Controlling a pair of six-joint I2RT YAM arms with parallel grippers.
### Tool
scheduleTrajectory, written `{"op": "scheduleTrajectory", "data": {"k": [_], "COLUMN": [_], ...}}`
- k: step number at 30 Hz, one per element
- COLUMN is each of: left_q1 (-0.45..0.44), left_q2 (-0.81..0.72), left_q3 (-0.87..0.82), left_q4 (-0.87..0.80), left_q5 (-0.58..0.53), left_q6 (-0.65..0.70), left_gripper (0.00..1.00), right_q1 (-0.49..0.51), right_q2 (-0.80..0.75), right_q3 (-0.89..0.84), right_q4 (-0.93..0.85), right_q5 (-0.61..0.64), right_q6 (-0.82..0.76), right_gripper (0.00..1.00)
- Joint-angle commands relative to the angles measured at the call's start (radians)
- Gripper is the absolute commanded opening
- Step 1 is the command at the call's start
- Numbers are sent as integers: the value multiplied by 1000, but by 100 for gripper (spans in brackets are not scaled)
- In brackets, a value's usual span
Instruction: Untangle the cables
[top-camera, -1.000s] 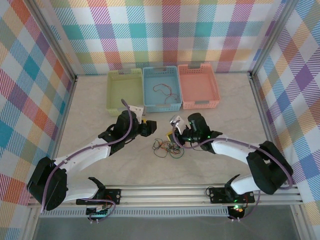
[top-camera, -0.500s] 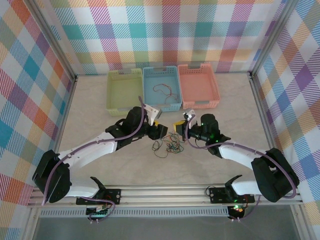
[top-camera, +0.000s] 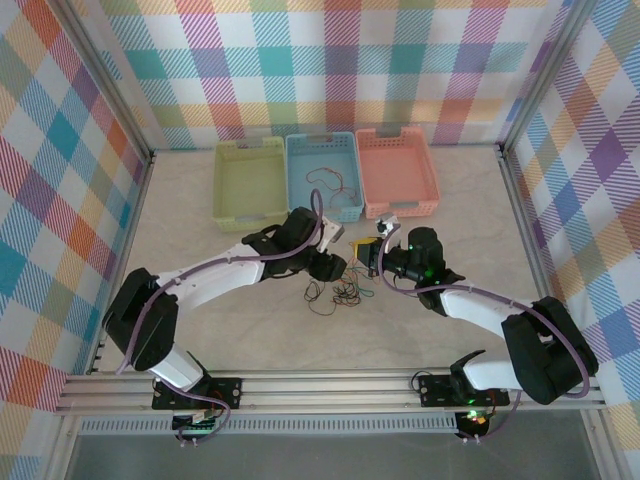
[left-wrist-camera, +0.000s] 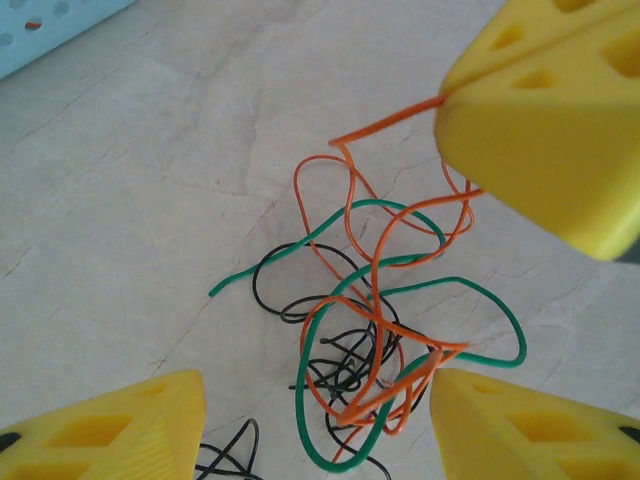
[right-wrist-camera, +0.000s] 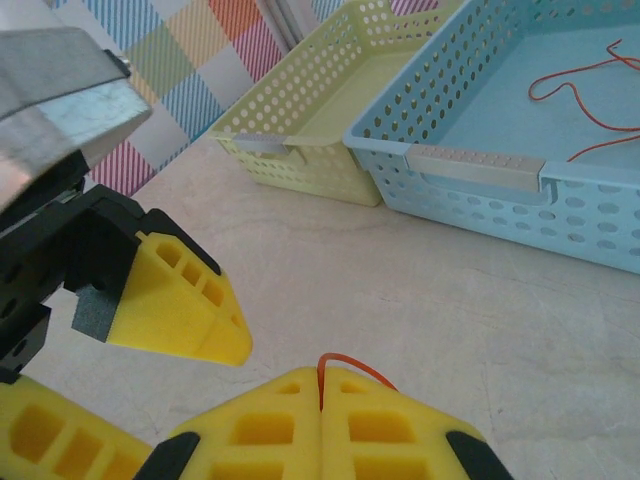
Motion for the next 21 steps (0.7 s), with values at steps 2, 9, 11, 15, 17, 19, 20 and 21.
{"op": "scheduleTrajectory", "data": {"k": [2,9,11,15,17,19,20,21], "left_q1": [-12,-12,-12,-12,-12,-12,-12,-12], "left_q2": [31,71,64,43,52,66,77,90], "left_q3": [59,80,71,45,47,49,50,57], "left_q4": [-50,-37,-8,56,58,58,54,46], "left_q5": [24,51,45,40,15,-5,-13,-26], "left_q6": [-10,-89,-145,-261,-305,-332,-342,-354], "left_gripper": [61,58,62,67,68,68,67,67], "right_q1": [-7,-8,-8,-9,-9,-8,-8,-8], "right_q2": [-17,-24,-25,-26,-22,-24,-26,-28], "right_q3": [-13,-21,-20,-21,-20,-21,-22,-23], "right_q4": [60,77,76,78,82,82,84,85], "right_q5": [-25,-39,-38,-40,-48,-48,-48,-47], "right_q6": [13,12,10,9,8,8,7,7], "right_gripper": [0,0,0,0,0,0,0,0]}}
